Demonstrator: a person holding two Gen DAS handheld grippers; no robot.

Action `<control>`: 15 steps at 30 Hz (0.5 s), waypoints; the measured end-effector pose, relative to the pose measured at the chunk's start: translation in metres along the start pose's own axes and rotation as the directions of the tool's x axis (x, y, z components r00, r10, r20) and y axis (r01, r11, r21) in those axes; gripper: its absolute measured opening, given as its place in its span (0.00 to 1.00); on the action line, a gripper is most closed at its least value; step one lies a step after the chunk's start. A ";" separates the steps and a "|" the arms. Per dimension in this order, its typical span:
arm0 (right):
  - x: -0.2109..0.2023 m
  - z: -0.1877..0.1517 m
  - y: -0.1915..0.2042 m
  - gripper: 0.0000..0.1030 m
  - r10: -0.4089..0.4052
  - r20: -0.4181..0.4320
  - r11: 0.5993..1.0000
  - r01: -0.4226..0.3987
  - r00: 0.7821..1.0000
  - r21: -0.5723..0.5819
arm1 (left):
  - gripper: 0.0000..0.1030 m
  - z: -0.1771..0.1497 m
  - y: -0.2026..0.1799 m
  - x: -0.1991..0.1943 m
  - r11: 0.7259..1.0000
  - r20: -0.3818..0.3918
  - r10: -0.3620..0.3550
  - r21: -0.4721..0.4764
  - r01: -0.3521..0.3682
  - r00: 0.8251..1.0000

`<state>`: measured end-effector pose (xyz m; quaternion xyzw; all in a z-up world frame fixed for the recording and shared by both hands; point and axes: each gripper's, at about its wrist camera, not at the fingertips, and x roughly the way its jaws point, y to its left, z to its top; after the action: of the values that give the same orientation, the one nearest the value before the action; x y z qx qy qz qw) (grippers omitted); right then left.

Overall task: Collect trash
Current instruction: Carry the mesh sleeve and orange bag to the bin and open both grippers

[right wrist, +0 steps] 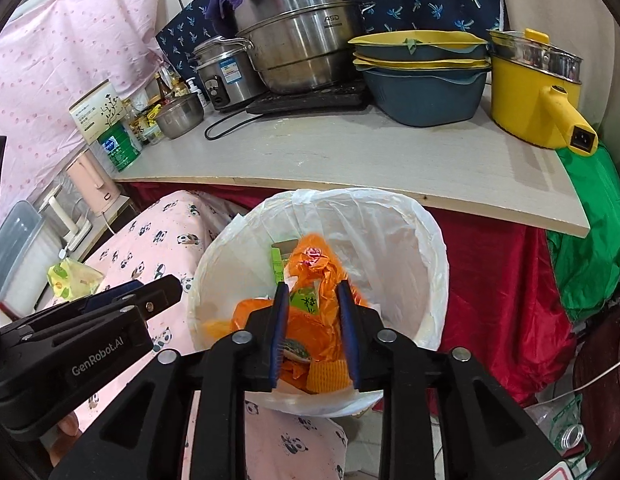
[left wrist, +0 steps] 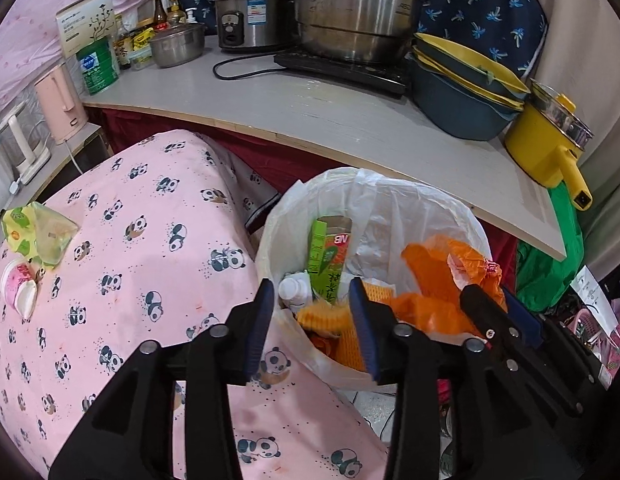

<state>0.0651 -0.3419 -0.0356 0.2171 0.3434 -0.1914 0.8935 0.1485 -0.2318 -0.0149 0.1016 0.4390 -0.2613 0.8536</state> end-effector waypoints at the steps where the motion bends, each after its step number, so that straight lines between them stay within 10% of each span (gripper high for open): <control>1: 0.000 0.002 0.001 0.26 0.003 0.003 1.000 -0.003 1.000 0.000 | 0.44 0.000 0.002 -0.001 1.000 0.004 0.004 -0.007 -0.004 1.000; 15: -0.011 0.010 0.020 0.35 0.013 0.040 1.000 -0.012 0.999 -0.019 | 0.52 -0.003 0.035 -0.018 0.997 0.033 0.041 -0.065 -0.038 0.999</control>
<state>0.0721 -0.3281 -0.0162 0.2070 0.3259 -0.1869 0.9033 0.1567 -0.1946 -0.0036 0.0783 0.4304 -0.2319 0.8688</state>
